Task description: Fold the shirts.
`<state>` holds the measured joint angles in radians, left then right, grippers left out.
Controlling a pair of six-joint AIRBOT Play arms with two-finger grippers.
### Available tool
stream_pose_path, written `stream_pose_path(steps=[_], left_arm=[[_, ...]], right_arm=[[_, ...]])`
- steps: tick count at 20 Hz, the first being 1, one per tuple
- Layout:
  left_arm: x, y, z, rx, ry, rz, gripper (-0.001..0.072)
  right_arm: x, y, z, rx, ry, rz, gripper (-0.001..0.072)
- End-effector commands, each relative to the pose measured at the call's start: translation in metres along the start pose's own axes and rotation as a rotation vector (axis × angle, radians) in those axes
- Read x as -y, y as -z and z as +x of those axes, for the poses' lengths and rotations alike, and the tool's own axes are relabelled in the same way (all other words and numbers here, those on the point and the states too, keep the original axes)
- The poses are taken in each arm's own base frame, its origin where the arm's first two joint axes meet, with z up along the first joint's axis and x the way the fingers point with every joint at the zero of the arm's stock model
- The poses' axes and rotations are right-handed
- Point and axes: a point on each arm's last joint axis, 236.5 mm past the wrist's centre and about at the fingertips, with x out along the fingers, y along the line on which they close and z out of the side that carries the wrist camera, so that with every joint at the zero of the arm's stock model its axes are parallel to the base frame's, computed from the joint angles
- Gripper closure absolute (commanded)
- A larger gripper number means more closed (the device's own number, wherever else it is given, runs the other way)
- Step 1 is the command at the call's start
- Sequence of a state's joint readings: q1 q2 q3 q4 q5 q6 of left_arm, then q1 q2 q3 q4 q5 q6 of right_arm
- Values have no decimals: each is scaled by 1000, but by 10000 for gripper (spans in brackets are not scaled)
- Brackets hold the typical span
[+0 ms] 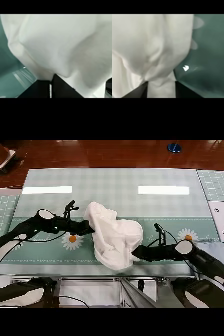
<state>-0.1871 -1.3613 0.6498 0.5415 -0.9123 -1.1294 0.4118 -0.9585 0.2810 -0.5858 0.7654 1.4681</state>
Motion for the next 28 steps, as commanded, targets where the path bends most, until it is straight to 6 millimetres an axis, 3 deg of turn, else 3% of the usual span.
stream_pose_path(steps=[1, 2, 4, 6, 8, 10, 12, 14, 16, 18, 19, 21, 24, 26, 28], left_arm=[[0, 0, 0, 0, 1, 0, 686], [1, -1, 0, 2, 1, 1, 686], [5, -12, -13, 17, 22, 54, 686], [13, -45, -53, 98, 68, 40, 686], [36, -86, -111, 240, 106, 98, 687], [83, -123, -187, 446, 154, 201, 687], [142, -140, -272, 656, 197, 333, 686], [201, -132, -354, 840, 202, 458, 686], [255, -103, -419, 993, 176, 613, 686], [297, -63, -466, 1125, 124, 748, 686], [310, -43, -482, 1180, 81, 800, 686], [317, -8, -500, 1270, -45, 844, 686], [295, 30, -502, 1295, -282, 815, 687], [282, 45, -489, 1264, -328, 805, 687], [267, 48, -455, 1156, -279, 799, 686]], right_arm=[[-21, -6, 12, -20, -37, -58, 530], [-31, -9, 13, -28, -49, -106, 658], [-51, -18, 4, -46, -62, -216, 690], [-63, -44, -26, -14, -6, -298, 690], [-82, -96, -85, 126, 69, -368, 691], [-120, -150, -175, 353, 108, -439, 691], [-171, -180, -282, 610, 106, -515, 691], [-219, -173, -370, 813, 90, -599, 691], [-263, -136, -435, 970, 72, -718, 691], [-285, -95, -485, 1121, 86, -799, 691], [-287, -77, -504, 1183, 114, -816, 691], [-279, -44, -533, 1285, 172, -816, 691], [-246, -9, -558, 1362, 301, -743, 691], [-194, -5, -559, 1312, 464, -593, 691], [-137, -12, -552, 1223, 623, -415, 691]])
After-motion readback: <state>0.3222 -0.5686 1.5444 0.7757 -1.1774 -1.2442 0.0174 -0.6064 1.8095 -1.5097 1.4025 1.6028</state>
